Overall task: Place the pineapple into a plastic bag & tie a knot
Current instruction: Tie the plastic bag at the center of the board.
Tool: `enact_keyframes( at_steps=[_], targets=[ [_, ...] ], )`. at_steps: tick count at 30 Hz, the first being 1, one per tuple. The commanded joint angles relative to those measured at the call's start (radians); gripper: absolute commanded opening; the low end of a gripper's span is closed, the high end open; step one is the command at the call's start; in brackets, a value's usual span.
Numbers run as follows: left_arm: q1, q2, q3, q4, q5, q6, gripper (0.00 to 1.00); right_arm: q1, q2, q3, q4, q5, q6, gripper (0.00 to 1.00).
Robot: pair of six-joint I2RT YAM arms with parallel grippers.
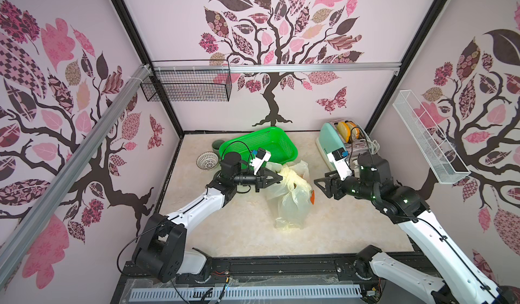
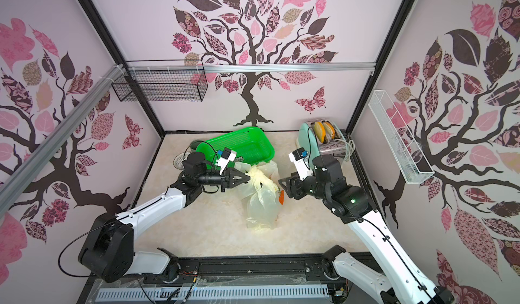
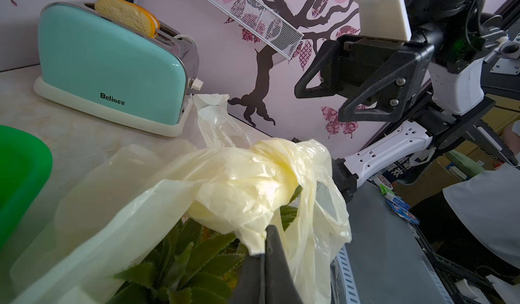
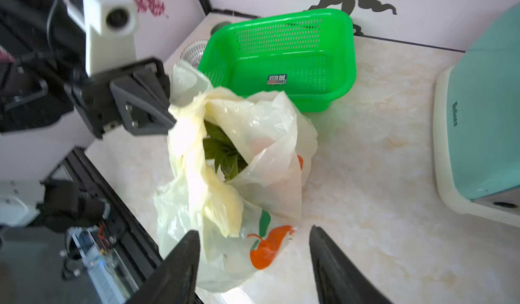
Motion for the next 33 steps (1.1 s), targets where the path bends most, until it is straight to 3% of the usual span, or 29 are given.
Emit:
enact_keyframes(
  at_steps=[1,6,17,27,33],
  targets=[
    [-0.005,0.005,0.025,-0.001,-0.003,0.017,0.0,-0.003,0.012,-0.026,-0.058,-0.05,-0.278,0.63],
    [-0.006,0.0,0.025,-0.013,-0.006,0.026,0.0,-0.004,0.062,-0.049,-0.027,-0.115,-0.393,0.55],
    [-0.006,0.003,0.03,-0.026,-0.011,0.037,0.0,-0.001,0.095,-0.097,0.13,-0.236,-0.352,0.43],
    [-0.008,-0.004,0.053,-0.055,-0.033,0.047,0.0,0.002,0.096,-0.11,0.147,-0.219,-0.348,0.09],
    [-0.016,-0.068,0.135,-0.309,-0.144,0.178,0.0,0.001,0.071,-0.103,0.115,-0.159,-0.316,0.0]
  ],
)
